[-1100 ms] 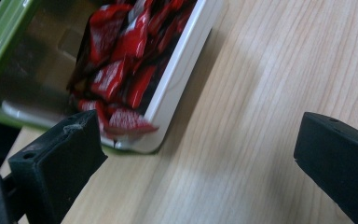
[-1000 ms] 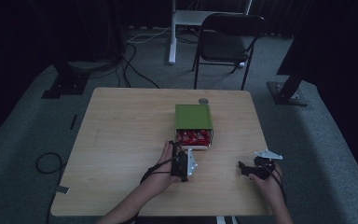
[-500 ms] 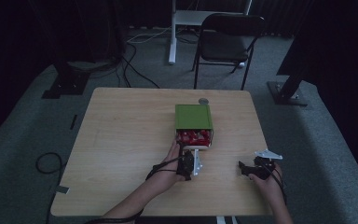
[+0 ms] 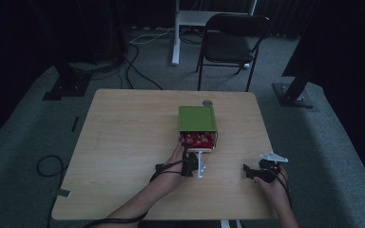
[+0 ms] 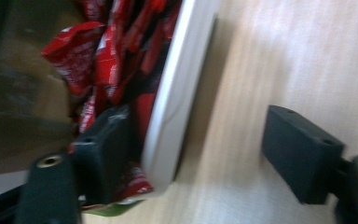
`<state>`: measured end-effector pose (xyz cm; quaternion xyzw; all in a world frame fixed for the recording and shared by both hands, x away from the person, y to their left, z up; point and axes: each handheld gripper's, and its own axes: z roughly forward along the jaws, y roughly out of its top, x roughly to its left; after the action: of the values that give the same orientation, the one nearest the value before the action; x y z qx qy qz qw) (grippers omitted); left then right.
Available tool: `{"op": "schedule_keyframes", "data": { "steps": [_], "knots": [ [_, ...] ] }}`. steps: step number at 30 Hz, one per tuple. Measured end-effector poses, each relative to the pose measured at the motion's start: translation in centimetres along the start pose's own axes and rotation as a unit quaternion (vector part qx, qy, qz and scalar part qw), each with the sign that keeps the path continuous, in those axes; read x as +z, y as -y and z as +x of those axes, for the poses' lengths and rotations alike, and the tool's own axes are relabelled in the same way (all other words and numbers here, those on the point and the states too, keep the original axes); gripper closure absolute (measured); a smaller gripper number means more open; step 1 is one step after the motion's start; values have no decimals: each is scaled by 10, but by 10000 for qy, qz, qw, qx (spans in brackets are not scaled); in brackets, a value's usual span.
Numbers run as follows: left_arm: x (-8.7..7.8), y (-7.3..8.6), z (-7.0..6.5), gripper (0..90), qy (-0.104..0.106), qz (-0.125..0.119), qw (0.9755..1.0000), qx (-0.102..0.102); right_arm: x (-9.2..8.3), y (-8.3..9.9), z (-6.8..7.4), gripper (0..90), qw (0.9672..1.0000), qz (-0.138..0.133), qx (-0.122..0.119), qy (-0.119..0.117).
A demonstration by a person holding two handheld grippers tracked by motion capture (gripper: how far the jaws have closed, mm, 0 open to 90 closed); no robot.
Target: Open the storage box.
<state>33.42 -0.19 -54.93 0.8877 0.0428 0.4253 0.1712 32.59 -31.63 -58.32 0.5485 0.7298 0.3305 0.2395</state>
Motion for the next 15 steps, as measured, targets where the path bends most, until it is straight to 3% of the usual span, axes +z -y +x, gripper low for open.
{"op": "schedule_keyframes", "data": {
  "steps": [1, 3, 6, 7, 9, 15],
  "knots": [
    [3, 1, 0, 319, -95, 2, 9999, 94, 0, 0, 0, 120, 10000, 1, 0, 0],
    [3, 1, 3, 470, -184, 41, 9995, 239, 0, 0, 0, 120, 10000, 1, 1, 1],
    [5, 1, 3, 496, -177, 40, 9994, 281, 0, 0, 0, 120, 10000, 2, -1, 2],
    [6, 1, 3, 514, -265, 87, 9987, 432, 0, 0, 0, 120, 10000, 2, 0, 2],
    [6, 0, 2, 549, -355, 133, 9978, 550, 0, 0, 0, 120, 10000, 2, -1, 2],
    [8, -1, 4, 665, -438, 159, 9973, 562, 0, 0, 0, 120, 10000, 3, 0, 2]
  ]
}}
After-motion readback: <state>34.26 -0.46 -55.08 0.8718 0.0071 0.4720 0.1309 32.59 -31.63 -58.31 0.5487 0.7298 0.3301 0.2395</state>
